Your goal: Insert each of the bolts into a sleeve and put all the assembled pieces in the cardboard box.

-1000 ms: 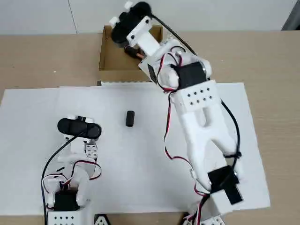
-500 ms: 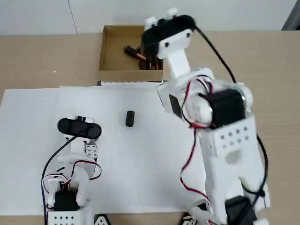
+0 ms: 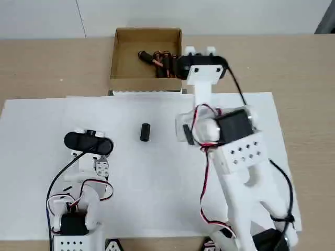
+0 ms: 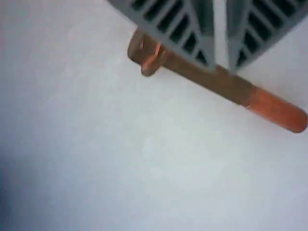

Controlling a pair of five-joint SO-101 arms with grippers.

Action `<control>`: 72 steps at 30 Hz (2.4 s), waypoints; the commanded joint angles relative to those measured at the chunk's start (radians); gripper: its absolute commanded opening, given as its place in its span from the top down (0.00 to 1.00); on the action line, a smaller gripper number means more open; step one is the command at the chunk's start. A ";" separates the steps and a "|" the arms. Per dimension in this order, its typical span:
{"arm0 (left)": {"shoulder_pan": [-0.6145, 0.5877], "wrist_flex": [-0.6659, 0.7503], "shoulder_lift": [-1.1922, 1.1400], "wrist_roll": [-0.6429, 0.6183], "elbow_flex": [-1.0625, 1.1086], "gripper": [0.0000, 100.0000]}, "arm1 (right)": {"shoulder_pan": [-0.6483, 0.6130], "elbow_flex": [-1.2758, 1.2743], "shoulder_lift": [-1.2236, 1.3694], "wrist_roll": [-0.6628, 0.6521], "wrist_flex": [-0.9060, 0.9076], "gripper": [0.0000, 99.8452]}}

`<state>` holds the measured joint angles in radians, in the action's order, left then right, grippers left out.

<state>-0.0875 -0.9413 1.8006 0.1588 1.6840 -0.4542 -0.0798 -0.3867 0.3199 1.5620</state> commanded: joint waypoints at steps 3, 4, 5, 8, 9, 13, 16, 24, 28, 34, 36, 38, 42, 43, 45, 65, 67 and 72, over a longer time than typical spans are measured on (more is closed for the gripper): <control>-0.002 0.026 0.008 0.006 -0.007 1.00 | -0.071 -0.009 0.074 0.018 -0.134 0.97; -0.002 0.026 0.008 0.006 -0.007 1.00 | -0.084 -0.009 0.096 0.020 -0.153 0.96; -0.002 0.026 0.008 0.006 -0.007 1.00 | -0.096 -0.008 0.119 0.021 -0.168 0.93; -0.002 0.026 0.008 0.006 -0.007 1.00 | -0.120 -0.006 0.185 0.021 -0.226 0.83; -0.002 0.026 0.008 0.006 -0.007 1.00 | -0.127 -0.006 0.203 0.021 -0.254 0.82; -0.003 0.026 0.008 0.006 -0.007 1.00 | -0.160 -0.006 0.282 0.015 -0.355 0.82; -0.003 0.026 0.008 0.006 -0.007 1.00 | -0.179 -0.005 0.349 0.015 -0.407 0.82; -0.003 0.026 0.008 0.006 -0.007 1.00 | -0.185 0.084 0.503 0.017 -0.473 0.86; -0.003 0.026 0.008 0.006 -0.007 1.00 | -0.185 0.158 0.585 0.017 -0.473 0.86; -0.003 0.026 0.008 0.006 -0.007 1.00 | -0.186 0.221 0.674 0.017 -0.473 0.86; -0.003 0.026 0.008 0.006 -0.007 1.00 | -0.197 0.221 0.690 0.017 -0.473 0.86; -0.003 0.026 0.008 0.006 -0.007 1.00 | -0.202 0.221 0.702 0.017 -0.464 0.86; -0.003 0.026 0.008 0.006 -0.007 1.00 | -0.211 0.221 0.719 0.020 -0.461 0.86; -0.003 0.026 0.008 0.006 -0.007 1.00 | -0.211 0.221 0.725 0.020 -0.461 0.87; -0.003 0.026 0.008 0.006 -0.007 1.00 | -0.211 0.221 0.739 0.020 -0.461 0.87; -0.003 0.026 0.008 0.005 -0.007 1.00 | -0.211 0.236 0.823 0.017 -0.460 1.00; -0.003 0.026 0.008 0.005 -0.007 1.00 | -0.209 0.245 0.822 0.017 -0.447 0.99; -0.003 0.026 0.008 0.005 -0.007 1.00 | -0.211 0.361 0.820 0.020 -0.337 1.00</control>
<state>-0.0875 -0.9413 1.8006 0.1588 1.6840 -0.6567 0.1780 0.4465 0.3307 1.1630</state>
